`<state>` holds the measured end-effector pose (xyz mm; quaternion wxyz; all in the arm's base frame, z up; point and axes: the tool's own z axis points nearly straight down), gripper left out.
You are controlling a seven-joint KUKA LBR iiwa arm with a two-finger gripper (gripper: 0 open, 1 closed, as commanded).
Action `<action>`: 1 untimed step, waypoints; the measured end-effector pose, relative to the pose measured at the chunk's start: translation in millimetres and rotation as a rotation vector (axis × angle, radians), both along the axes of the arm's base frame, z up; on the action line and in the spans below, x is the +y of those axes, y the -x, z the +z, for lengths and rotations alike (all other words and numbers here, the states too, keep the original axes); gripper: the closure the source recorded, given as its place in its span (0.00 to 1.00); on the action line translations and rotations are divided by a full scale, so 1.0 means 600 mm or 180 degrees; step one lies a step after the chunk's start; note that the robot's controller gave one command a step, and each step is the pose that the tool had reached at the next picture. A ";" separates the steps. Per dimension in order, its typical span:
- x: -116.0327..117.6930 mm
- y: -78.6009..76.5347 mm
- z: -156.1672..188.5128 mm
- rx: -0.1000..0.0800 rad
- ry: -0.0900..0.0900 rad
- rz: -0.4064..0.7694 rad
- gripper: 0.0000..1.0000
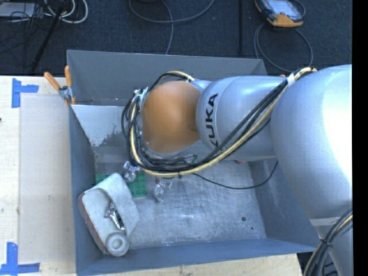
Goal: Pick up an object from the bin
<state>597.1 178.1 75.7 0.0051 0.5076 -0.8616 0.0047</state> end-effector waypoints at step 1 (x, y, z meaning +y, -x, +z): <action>0.007 -0.004 0.007 -0.0036 -0.0035 -0.0002 1.00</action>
Offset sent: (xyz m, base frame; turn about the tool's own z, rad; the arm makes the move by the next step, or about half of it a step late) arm 0.0000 0.0000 0.0000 0.0000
